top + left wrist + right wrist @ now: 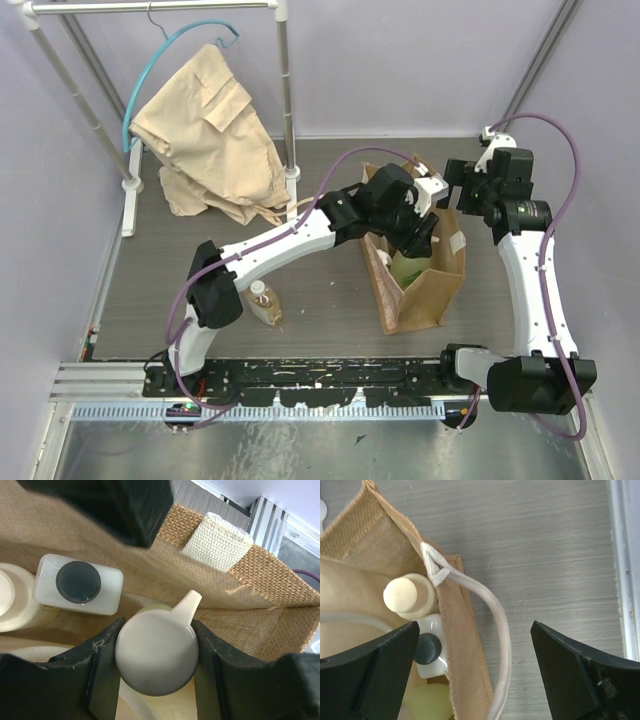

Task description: Place the personal care products into the canvas bag

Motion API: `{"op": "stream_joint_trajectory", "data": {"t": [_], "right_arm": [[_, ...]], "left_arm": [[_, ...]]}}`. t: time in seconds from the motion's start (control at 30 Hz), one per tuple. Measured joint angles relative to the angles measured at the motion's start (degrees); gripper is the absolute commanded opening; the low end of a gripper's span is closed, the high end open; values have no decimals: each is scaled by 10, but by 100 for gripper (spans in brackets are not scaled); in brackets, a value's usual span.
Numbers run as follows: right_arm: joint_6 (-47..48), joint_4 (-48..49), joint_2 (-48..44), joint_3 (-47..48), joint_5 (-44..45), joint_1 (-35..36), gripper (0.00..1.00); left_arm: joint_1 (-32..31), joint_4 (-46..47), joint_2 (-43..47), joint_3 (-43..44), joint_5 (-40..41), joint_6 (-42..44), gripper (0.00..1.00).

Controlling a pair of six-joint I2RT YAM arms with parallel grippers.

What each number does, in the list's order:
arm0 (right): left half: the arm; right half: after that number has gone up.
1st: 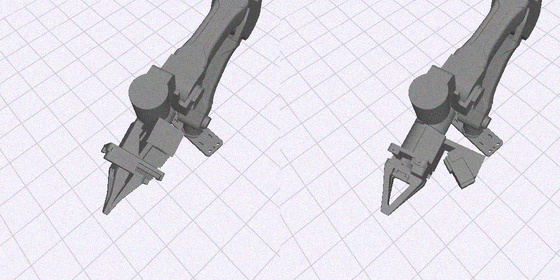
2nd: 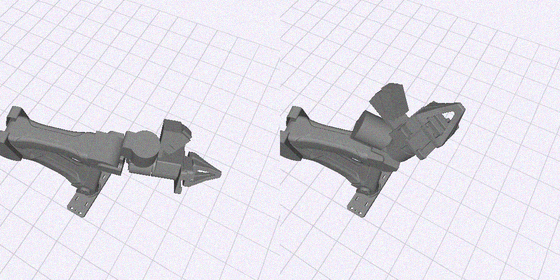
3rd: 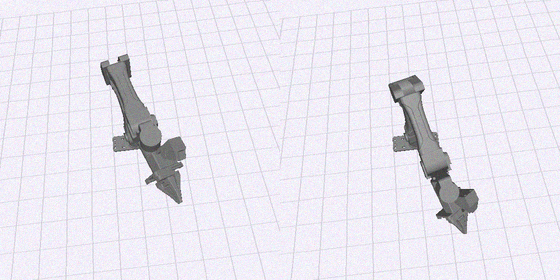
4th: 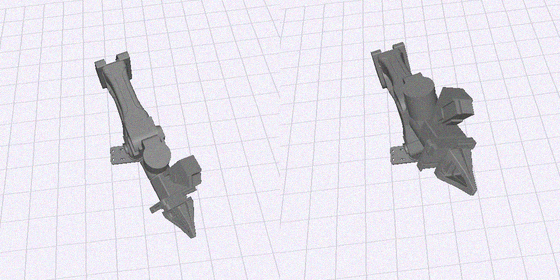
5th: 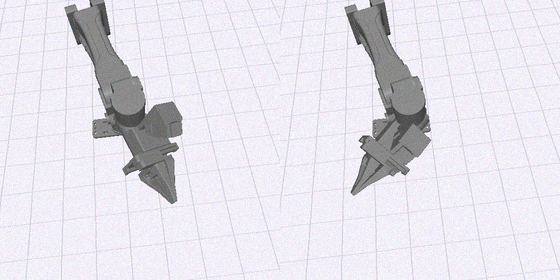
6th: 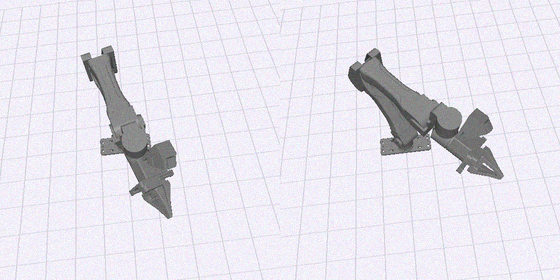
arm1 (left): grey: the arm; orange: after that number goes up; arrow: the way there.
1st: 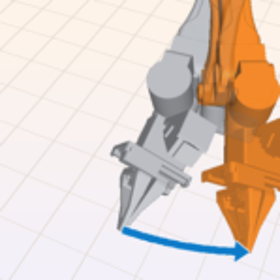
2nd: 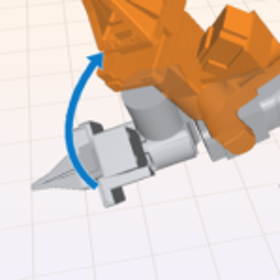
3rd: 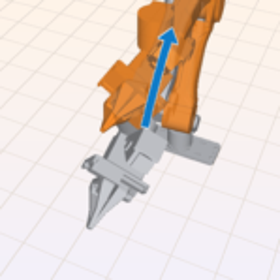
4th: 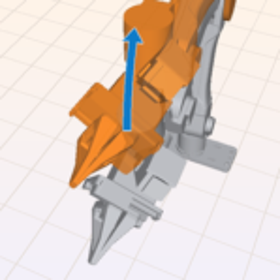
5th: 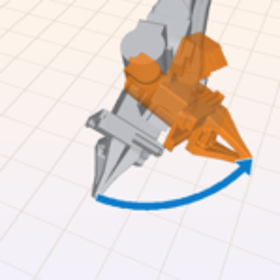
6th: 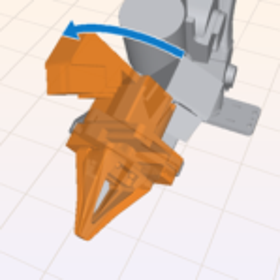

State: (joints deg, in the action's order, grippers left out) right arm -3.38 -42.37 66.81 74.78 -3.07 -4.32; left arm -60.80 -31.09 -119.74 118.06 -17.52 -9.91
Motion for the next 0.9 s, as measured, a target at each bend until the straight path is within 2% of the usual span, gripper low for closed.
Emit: {"op": "stream_joint_trajectory", "data": {"t": [0.03, 0.13, 0.23, 0.77, 0.8, 0.87, 0.9], "right_arm": [[0, 5, 2, -11, -6, 0, 95], [0, 14, 5, -40, -19, 0, 78], [-2, 20, 6, -63, -32, 0, 69], [-3, 35, 11, -69, -37, 0, 69], [-3, 35, 11, -69, -37, 0, 69], [-3, 36, 11, -69, -37, 0, 69], [-3, 36, 11, -69, -37, 0, 70]], "left_arm": [[0, 3, 0, -1, 1, -1, 0], [0, 17, 0, -3, 2, -4, 0], [-1, 35, 1, -12, 3, -7, 0], [-2, 92, 8, -106, 9, -18, 1], [-2, 97, 9, -112, 12, -19, 4], [-2, 107, 13, -125, 17, -21, 19], [-2, 111, 14, -130, 20, -22, 22]]}}
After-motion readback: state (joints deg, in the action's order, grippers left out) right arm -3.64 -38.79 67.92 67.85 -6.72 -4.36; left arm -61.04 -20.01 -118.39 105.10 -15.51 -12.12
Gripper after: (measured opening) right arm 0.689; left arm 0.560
